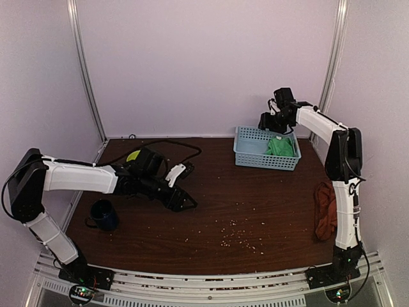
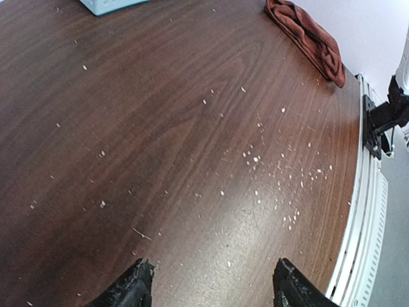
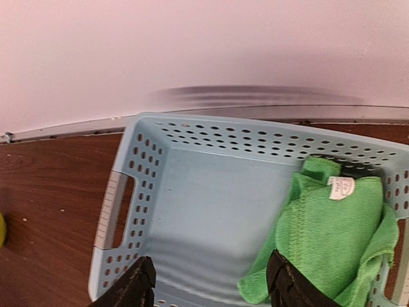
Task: Roll the towels
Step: Pick up the towel from the storage box.
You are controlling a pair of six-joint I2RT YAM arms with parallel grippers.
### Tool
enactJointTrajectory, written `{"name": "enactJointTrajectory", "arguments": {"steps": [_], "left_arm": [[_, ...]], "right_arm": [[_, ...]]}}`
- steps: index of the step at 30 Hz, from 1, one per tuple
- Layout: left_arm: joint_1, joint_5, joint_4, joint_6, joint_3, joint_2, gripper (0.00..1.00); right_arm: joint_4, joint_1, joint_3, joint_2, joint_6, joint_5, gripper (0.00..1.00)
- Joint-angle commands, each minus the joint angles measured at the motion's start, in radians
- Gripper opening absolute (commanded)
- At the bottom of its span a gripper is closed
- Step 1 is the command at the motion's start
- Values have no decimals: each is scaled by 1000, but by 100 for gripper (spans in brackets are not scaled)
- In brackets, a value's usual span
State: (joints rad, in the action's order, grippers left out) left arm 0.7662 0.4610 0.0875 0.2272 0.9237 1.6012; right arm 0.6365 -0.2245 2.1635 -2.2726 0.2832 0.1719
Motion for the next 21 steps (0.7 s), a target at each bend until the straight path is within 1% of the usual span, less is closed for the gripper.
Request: {"name": "enactJointTrajectory", "arguments": {"steps": [1,4,6,9,14,20,21], "left_arm": [[4,-71,17,-4,94,26,66],[4,-73,42,-3,139,49,66],[4,-71,45,-9,158,55,66],[4,-74,69,-24,187,73,66],[4,-68,76,-31,186,88,67],[4,-67,71,-24,159,80,66],[4,-67,71,-25,157,80,66]], "right_arm": [[60,0,3,-47,-91,-162,63],[78,-29,-14,-58,-127,-272,69],[71,-37,-37,-55,-105,-332,74],[64,-41,-44,-73,-63,-395,76],[71,-41,-16,-141,-30,-385,77],[69,-37,19,-206,-1,-461,74],[68,-34,24,-217,5,-453,73]]}}
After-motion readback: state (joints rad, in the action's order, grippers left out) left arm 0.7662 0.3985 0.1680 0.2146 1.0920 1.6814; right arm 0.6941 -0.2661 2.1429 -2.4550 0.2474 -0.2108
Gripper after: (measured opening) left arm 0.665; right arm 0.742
